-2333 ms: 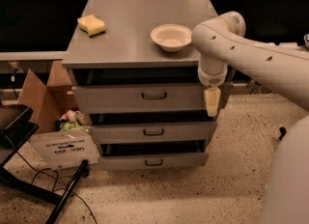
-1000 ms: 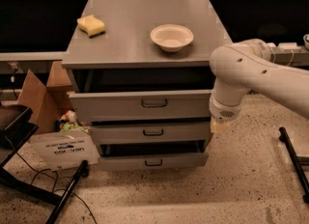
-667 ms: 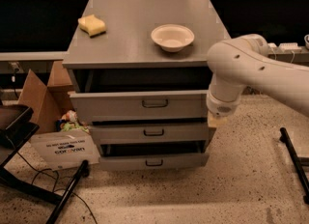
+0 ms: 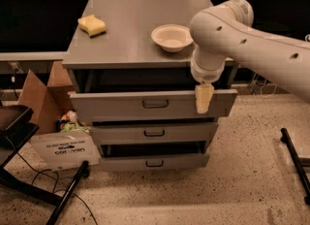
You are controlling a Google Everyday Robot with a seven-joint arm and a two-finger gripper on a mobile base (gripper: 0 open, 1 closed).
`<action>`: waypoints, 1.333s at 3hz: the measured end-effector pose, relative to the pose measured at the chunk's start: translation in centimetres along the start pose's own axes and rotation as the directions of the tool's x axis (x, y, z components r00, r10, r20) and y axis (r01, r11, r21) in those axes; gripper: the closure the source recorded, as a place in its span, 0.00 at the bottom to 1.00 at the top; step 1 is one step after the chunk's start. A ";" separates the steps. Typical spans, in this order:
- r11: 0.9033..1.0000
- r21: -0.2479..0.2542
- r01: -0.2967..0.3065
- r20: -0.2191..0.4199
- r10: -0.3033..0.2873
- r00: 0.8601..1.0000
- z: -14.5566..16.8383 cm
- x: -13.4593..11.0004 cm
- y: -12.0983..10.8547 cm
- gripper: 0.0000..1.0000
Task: Open top drawer
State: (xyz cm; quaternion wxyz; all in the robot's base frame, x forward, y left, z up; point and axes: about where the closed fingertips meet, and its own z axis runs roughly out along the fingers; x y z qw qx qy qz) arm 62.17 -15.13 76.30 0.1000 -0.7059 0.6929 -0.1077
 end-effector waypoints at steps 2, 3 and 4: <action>1.000 -0.013 0.009 0.016 -0.009 1.000 1.5 -0.8 -1.1 0.00; 1.000 -0.014 0.010 0.016 -0.010 1.000 1.6 -0.8 -1.0 0.15; 0.999 -0.040 0.028 0.011 -0.027 1.000 2.2 -1.3 -0.9 0.38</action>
Offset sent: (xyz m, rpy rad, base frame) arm 0.0565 0.0187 -0.0916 0.0812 0.1861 0.0152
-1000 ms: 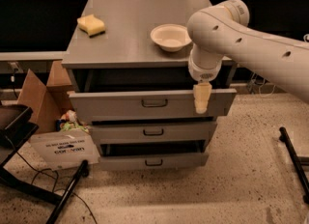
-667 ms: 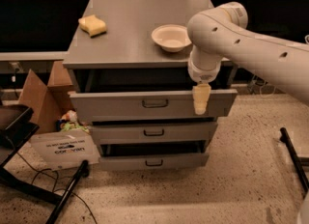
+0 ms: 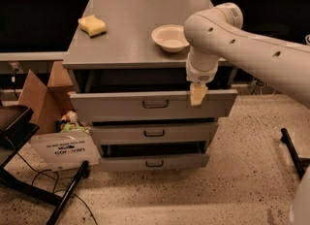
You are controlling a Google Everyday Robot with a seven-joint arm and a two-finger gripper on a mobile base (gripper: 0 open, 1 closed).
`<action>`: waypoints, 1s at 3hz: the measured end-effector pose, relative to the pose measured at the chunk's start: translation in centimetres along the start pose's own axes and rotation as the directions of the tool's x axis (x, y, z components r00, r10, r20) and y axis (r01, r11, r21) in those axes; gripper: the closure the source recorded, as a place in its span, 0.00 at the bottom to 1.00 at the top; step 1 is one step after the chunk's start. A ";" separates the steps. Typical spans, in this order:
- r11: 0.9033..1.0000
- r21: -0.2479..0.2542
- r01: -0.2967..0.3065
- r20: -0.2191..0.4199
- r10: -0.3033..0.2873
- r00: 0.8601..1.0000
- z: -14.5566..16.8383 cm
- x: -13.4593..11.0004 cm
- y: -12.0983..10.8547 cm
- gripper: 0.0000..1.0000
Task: Open top drawer
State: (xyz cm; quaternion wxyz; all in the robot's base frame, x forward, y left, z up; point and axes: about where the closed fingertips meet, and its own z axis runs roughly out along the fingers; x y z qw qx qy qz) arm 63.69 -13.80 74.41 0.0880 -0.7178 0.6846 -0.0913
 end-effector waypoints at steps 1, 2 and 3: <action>0.999 -0.046 0.005 -0.002 -0.005 1.000 1.6 -0.5 0.5 0.40; 0.997 -0.082 0.006 0.003 -0.006 1.000 3.7 -0.8 0.8 0.09; 0.997 -0.082 0.006 0.003 -0.006 1.000 3.7 -0.8 0.8 0.00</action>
Offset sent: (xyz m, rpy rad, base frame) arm 0.0055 0.0115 -0.0573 0.0039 0.1158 0.0067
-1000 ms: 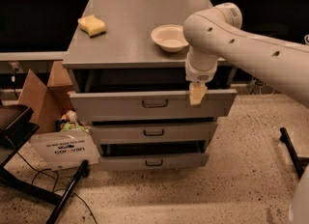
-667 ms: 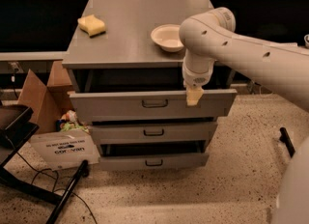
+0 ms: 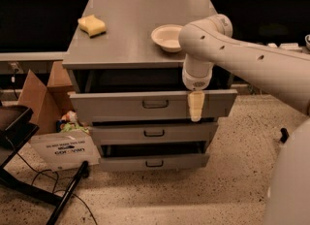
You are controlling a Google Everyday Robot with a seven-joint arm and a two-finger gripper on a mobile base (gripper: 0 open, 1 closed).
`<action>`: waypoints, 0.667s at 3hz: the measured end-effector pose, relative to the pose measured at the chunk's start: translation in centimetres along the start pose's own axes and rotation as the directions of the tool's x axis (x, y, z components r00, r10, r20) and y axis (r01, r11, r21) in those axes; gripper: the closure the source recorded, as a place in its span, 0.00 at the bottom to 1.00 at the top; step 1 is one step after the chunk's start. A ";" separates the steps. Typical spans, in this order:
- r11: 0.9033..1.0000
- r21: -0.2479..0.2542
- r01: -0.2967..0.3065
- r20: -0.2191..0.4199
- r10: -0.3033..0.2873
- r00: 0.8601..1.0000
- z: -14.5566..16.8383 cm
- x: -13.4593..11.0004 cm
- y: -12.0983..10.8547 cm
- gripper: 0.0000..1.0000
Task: Open top drawer
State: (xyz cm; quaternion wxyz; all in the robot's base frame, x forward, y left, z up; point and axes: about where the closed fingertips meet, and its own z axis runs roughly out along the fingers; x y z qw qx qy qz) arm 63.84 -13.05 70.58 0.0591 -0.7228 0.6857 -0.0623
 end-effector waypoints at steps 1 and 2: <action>1.000 -0.022 -0.011 0.012 0.011 1.000 0.8 0.3 0.8 0.00; 0.996 -0.088 -0.035 0.006 0.036 0.999 2.6 1.1 3.1 0.16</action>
Offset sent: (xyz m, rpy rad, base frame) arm -0.0520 -0.0248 -0.0580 0.0021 0.1758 -0.0696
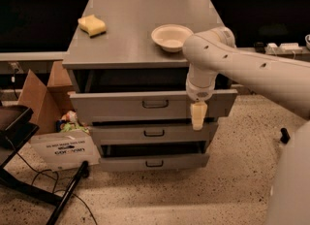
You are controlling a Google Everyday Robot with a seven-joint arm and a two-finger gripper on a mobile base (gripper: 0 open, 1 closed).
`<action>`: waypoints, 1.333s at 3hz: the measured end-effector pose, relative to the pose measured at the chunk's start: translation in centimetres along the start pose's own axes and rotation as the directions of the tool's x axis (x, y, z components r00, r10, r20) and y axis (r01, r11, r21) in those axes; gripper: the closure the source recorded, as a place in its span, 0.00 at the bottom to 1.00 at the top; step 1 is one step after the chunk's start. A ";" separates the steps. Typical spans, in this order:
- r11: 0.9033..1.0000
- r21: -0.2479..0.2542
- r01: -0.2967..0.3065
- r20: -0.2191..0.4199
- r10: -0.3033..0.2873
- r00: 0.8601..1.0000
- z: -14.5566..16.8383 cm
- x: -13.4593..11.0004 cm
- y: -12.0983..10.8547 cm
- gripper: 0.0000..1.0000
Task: Open top drawer
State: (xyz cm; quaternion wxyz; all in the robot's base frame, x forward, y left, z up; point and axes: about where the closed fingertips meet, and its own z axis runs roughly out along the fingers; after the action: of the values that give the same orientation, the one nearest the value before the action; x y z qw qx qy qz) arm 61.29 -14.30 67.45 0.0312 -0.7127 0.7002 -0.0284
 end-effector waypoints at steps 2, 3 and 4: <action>0.997 -0.066 -0.041 -0.029 0.040 0.999 0.3 1.6 3.0 0.61; 0.997 -0.066 -0.042 -0.029 0.040 0.999 -0.6 1.6 2.9 0.85; 0.997 -0.066 -0.042 -0.029 0.040 0.999 -1.2 1.6 2.8 1.00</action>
Offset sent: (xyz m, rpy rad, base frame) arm -0.1194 -0.0776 0.0378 -0.1800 0.1030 -0.2071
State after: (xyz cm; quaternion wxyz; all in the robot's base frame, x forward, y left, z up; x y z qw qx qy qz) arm 58.41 -15.96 68.43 -0.0017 -0.6985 0.7154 -0.0143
